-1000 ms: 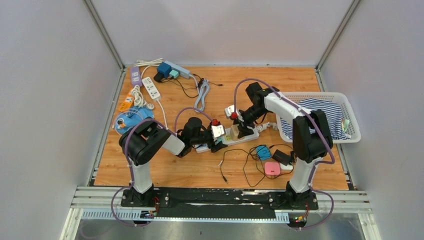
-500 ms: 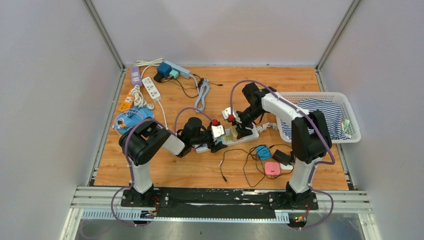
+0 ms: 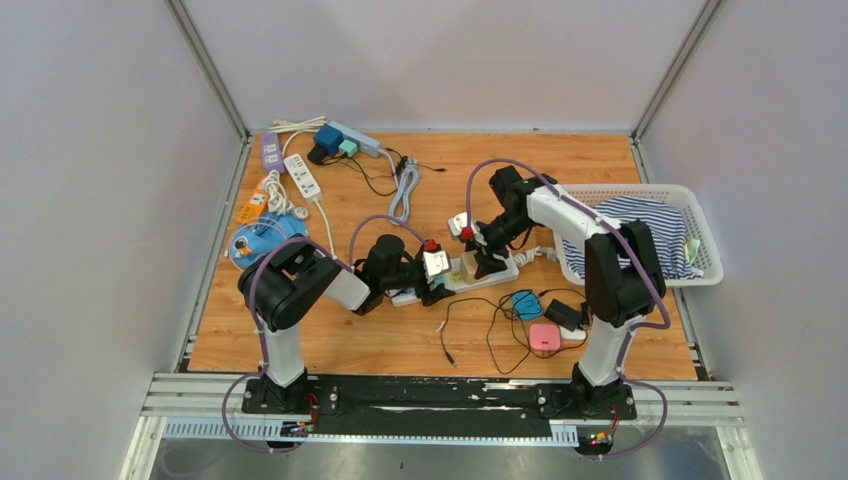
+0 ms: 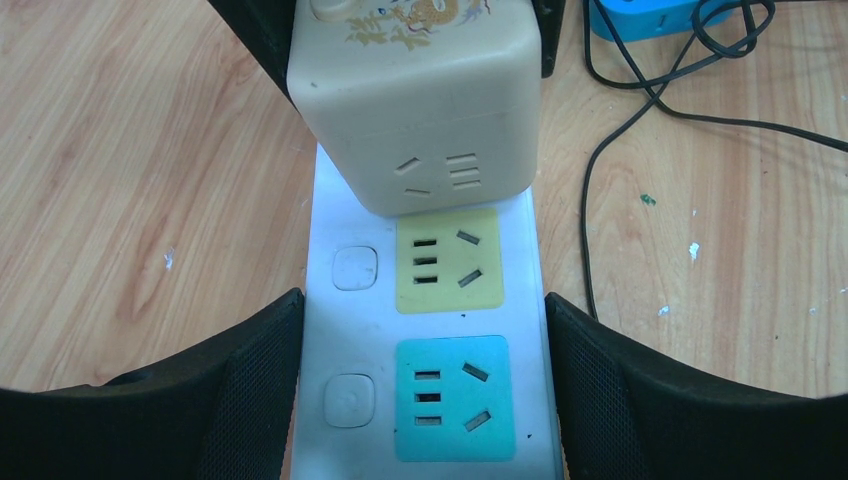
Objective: Pull the plug off the socket
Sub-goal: Remove the plug from the socket.
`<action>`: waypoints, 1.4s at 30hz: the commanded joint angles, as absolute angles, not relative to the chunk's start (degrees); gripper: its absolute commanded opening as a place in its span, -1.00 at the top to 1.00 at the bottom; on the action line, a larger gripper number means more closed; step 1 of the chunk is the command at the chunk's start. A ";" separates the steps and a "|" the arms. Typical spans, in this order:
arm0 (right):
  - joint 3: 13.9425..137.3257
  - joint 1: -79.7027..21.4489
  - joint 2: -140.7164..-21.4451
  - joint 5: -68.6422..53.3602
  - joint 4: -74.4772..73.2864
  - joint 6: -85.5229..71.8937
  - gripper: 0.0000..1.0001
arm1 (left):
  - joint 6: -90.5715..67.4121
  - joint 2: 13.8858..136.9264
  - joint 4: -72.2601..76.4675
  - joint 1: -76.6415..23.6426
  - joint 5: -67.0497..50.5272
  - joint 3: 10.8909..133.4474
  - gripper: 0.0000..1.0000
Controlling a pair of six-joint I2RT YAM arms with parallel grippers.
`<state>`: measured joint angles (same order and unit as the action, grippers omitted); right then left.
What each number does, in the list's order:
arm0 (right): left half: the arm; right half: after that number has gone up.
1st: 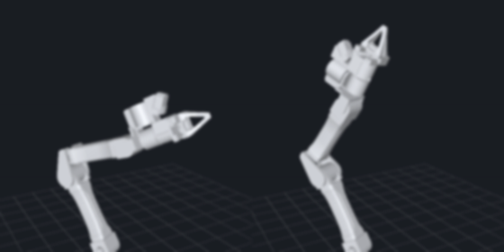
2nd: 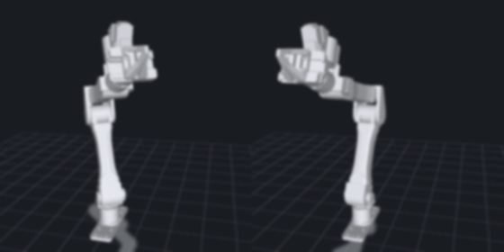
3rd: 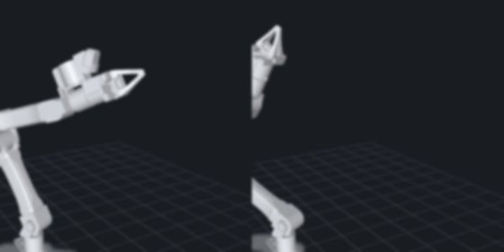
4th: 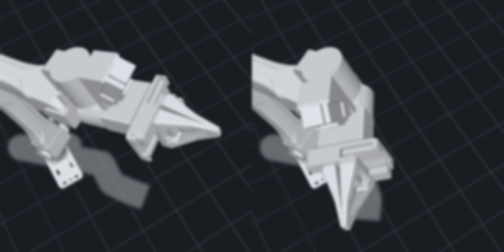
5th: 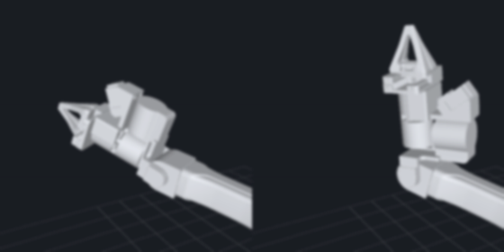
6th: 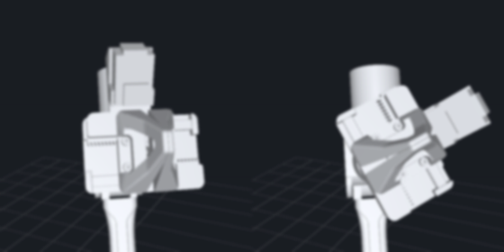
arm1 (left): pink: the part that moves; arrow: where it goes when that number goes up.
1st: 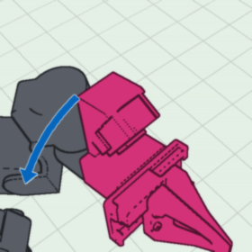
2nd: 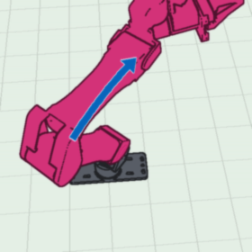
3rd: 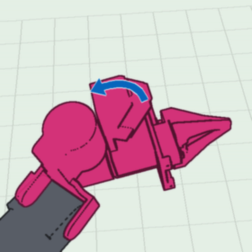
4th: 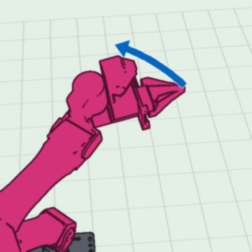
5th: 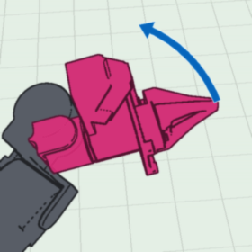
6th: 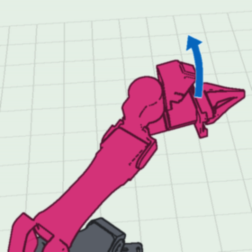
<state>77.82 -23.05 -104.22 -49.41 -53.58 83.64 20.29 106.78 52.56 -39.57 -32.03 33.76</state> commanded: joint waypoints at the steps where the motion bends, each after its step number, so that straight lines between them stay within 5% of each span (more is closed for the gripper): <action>1: 79.58 -28.63 -102.13 -50.89 -61.19 83.37 1.00 | 20.68 107.85 48.82 -38.85 -30.06 32.77 1.00; 42: 75.59 -22.39 -102.10 -45.46 -56.83 82.75 1.00 | 19.69 107.75 48.87 -38.85 -27.69 32.94 1.00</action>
